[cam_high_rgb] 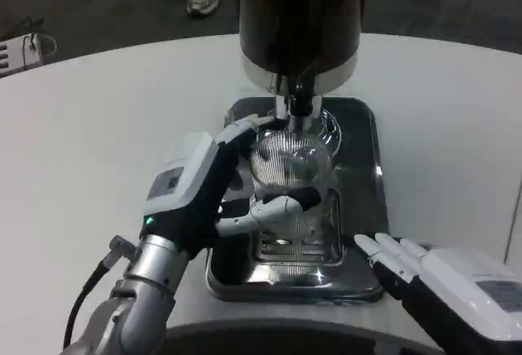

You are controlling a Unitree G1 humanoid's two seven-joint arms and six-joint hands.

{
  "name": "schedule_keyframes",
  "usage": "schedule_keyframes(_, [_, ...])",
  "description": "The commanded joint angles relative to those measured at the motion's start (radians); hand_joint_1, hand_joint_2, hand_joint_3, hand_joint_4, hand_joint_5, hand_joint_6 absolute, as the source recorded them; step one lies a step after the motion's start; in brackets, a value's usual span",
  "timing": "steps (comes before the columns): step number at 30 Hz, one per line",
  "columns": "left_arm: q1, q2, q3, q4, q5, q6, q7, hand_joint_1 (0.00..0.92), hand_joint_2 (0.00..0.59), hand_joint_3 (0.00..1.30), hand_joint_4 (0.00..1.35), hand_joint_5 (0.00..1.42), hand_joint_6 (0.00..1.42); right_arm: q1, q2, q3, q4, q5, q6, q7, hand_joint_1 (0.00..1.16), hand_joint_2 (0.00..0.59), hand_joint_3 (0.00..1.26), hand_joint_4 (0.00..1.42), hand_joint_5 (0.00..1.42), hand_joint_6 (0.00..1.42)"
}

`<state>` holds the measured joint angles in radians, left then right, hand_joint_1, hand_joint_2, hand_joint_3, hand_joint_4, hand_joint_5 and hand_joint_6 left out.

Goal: Grasp the cup under the faucet to collect the drink, then remove the cup.

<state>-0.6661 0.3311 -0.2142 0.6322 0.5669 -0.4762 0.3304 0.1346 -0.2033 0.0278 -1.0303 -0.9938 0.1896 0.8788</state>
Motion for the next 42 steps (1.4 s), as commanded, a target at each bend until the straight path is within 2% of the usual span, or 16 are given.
schedule_keyframes(1, [0.043, 0.019, 0.014, -0.045, -0.025, -0.009, -0.017, 0.167, 0.022, 0.28, 0.17, 0.45, 0.75, -0.001, -0.008, 0.013, 0.003, 0.013, 0.011, 0.007, 0.54, 0.444, 0.04, 0.0, 0.0, 0.0])
schedule_keyframes(11, [0.152, 0.035, 0.079, -0.166, -0.099, -0.063, -0.019, 0.174, 0.035, 0.22, 0.17, 0.42, 0.71, 0.002, -0.008, 0.029, 0.007, 0.007, 0.02, -0.005, 0.54, 0.444, 0.05, 0.0, 0.0, 0.0])
schedule_keyframes(19, [0.271, 0.034, 0.164, -0.328, -0.225, -0.111, -0.074, 0.133, 0.028, 0.19, 0.18, 0.36, 0.58, 0.002, -0.004, 0.044, 0.008, -0.002, 0.024, -0.008, 0.54, 0.444, 0.05, 0.0, 0.0, 0.0])
schedule_keyframes(24, [0.306, 0.032, 0.213, -0.5, -0.351, -0.078, -0.183, 0.082, 0.037, 0.22, 0.2, 0.35, 0.48, -0.002, -0.002, 0.056, 0.009, -0.01, 0.026, -0.005, 0.54, 0.444, 0.05, 0.0, 0.0, 0.0])
schedule_keyframes(30, [0.265, 0.04, 0.232, -0.635, -0.502, 0.011, -0.35, 0.018, 0.055, 0.22, 0.21, 0.33, 0.38, -0.008, 0.002, 0.082, 0.013, -0.025, 0.028, -0.004, 0.54, 0.444, 0.06, 0.0, 0.0, 0.0])
schedule_keyframes(36, [0.222, 0.04, 0.24, -0.694, -0.553, 0.071, -0.455, 0.0, 0.057, 0.21, 0.17, 0.29, 0.34, -0.019, 0.006, 0.099, 0.02, -0.041, 0.03, -0.003, 0.54, 0.444, 0.06, 0.0, 0.0, 0.0])
schedule_keyframes(42, [0.179, 0.039, 0.234, -0.683, -0.565, 0.103, -0.536, 0.0, 0.058, 0.19, 0.15, 0.27, 0.33, -0.036, 0.009, 0.108, 0.024, -0.05, 0.035, 0.003, 0.54, 0.444, 0.06, 0.0, 0.0, 0.0])
